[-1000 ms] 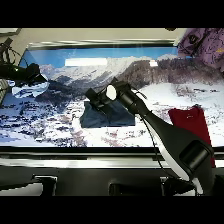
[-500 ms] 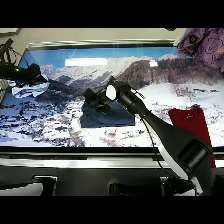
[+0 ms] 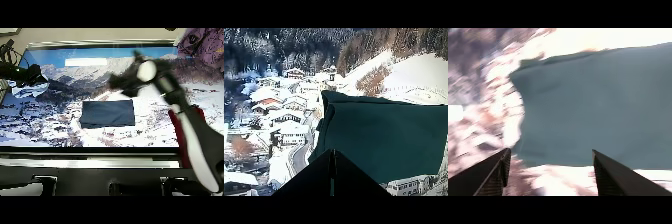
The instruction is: Fold the clothes and pants, and hang the long-sleeved shirts on hangers.
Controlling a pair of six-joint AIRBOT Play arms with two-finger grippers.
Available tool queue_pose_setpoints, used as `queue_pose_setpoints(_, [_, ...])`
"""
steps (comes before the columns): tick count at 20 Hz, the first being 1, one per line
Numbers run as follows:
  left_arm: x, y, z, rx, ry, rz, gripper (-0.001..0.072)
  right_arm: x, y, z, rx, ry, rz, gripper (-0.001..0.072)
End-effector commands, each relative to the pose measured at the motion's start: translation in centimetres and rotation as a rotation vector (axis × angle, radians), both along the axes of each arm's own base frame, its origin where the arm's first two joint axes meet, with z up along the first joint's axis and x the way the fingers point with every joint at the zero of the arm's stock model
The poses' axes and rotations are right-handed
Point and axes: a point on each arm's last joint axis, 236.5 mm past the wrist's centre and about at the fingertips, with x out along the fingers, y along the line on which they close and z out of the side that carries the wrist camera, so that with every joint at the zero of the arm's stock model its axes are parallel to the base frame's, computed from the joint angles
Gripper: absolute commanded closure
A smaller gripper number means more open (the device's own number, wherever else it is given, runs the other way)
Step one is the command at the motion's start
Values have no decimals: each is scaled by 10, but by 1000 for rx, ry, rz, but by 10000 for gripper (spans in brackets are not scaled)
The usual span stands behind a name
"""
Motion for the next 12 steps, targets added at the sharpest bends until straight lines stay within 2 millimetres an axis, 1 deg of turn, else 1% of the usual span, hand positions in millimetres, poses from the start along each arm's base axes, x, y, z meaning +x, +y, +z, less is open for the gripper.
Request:
queue_pose_setpoints(1, [0,1,0,0,0,2,688,14,-128,-3,-99,28,-14,117])
queue_pose_setpoints(2, [0,1,0,0,0,2,688,20,-149,-13,-37,38,-15,117])
queue_pose_setpoints(3, [0,1,0,0,0,1,688,23,-161,-25,44,56,-8,117])
queue_pose_setpoints(5, [0,1,0,0,0,1,688,22,-173,-56,208,101,6,118])
queue_pose_setpoints(6, [0,1,0,0,0,1,688,18,-176,-77,254,132,17,118])
queue_pose_setpoints(8, [0,1,0,0,0,1,688,8,-174,-122,265,190,52,119])
queue_pose_setpoints(9, [0,1,0,0,1,1,688,6,-165,-140,289,215,68,122])
queue_pose_setpoints(10, [0,1,0,0,1,1,688,5,-156,-154,314,229,80,140])
queue_pose_setpoints(11, [0,1,0,0,1,1,688,6,-147,-166,335,236,93,174])
queue_pose_setpoints(12, [0,1,0,0,1,1,688,8,-137,-177,350,246,102,174])
